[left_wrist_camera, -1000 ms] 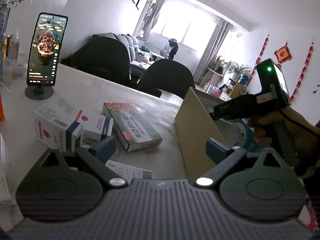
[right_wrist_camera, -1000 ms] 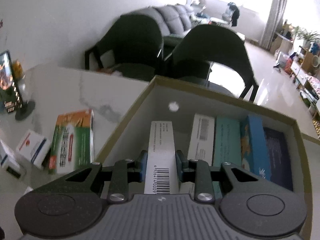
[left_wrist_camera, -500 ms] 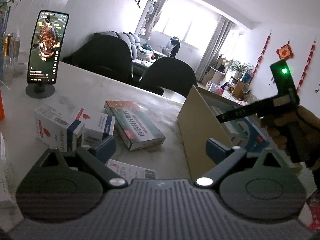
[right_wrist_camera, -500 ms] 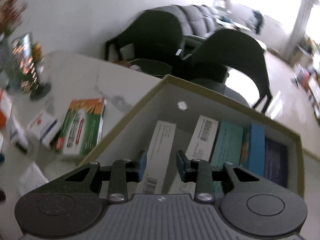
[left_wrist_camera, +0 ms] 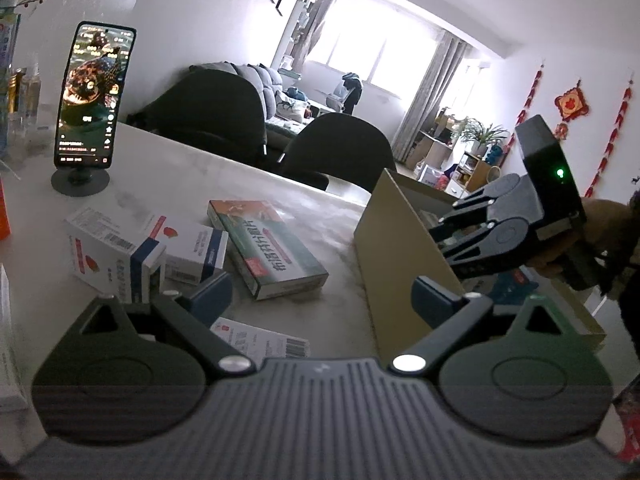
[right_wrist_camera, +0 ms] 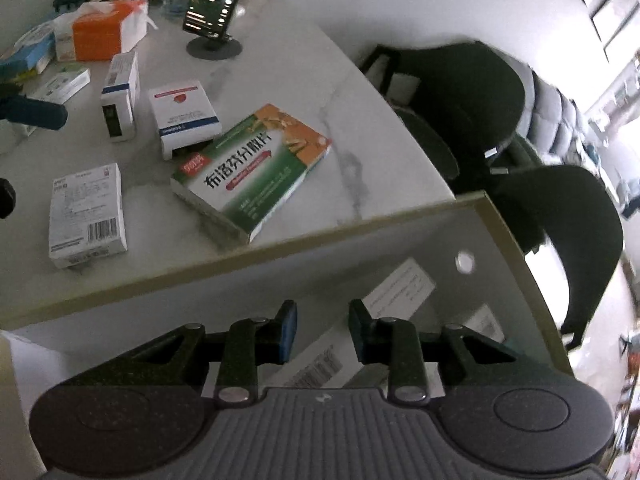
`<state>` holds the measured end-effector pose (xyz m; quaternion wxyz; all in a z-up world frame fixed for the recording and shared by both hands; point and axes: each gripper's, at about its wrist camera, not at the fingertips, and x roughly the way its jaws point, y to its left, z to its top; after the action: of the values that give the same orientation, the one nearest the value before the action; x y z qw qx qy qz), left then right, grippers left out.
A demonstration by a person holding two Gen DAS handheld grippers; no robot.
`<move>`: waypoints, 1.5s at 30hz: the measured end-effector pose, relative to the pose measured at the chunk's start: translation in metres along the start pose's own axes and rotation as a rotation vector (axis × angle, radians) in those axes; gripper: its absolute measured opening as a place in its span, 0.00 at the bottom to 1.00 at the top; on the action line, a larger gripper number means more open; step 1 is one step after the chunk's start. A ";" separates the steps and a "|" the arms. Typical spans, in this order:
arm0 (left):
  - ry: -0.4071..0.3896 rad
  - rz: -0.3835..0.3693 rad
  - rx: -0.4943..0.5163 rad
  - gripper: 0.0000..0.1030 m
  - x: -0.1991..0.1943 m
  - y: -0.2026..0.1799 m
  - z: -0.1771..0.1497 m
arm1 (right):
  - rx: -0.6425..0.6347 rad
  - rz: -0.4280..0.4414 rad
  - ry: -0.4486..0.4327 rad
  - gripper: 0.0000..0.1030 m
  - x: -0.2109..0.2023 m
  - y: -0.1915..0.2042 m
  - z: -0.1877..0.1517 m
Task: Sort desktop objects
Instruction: 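Open the right gripper and withdraw it from the cardboard box, then move the left gripper to the green-and-orange ibuprofen box on the table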
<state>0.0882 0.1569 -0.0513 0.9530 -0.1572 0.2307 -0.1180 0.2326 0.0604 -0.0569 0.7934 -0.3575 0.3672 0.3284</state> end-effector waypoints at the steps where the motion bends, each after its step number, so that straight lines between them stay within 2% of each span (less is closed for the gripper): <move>1: 0.001 0.003 -0.002 0.95 0.000 0.001 0.000 | -0.003 0.001 -0.004 0.31 0.001 0.001 0.002; 4: 0.003 0.007 -0.008 0.95 0.001 0.003 0.000 | -0.037 -0.019 0.001 0.31 0.006 0.004 0.006; 9: 0.002 0.011 -0.016 0.95 0.001 0.006 0.000 | -0.153 -0.157 0.077 0.31 0.017 0.012 0.003; 14: 0.008 0.010 -0.021 0.95 0.003 0.006 -0.001 | -0.125 -0.188 0.063 0.32 0.017 0.007 -0.002; 24: 0.007 0.028 -0.023 0.95 0.002 0.010 0.001 | -0.299 -0.324 0.113 0.32 0.040 0.022 -0.004; 27: 0.015 0.037 -0.020 0.95 0.004 0.012 0.001 | -0.335 -0.411 0.128 0.32 0.048 0.020 -0.004; 31: 0.052 0.057 -0.018 0.95 0.015 0.017 0.002 | -0.299 -0.389 0.117 0.31 0.046 0.017 -0.003; 34: 0.094 0.076 -0.022 0.95 0.030 0.020 0.005 | -0.219 -0.366 0.071 0.32 0.037 0.010 -0.004; 41: 0.171 0.080 -0.036 0.95 0.068 0.014 0.014 | -0.047 -0.375 -0.060 0.42 0.000 -0.005 -0.015; 45: 0.208 0.112 -0.069 0.95 0.089 0.009 0.024 | 0.034 -0.368 -0.126 0.48 -0.020 -0.008 -0.021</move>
<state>0.1777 0.1450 -0.0701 0.9231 -0.1634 0.3406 -0.0721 0.2218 0.0340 -0.0479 0.8673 -0.3839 0.2509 0.1935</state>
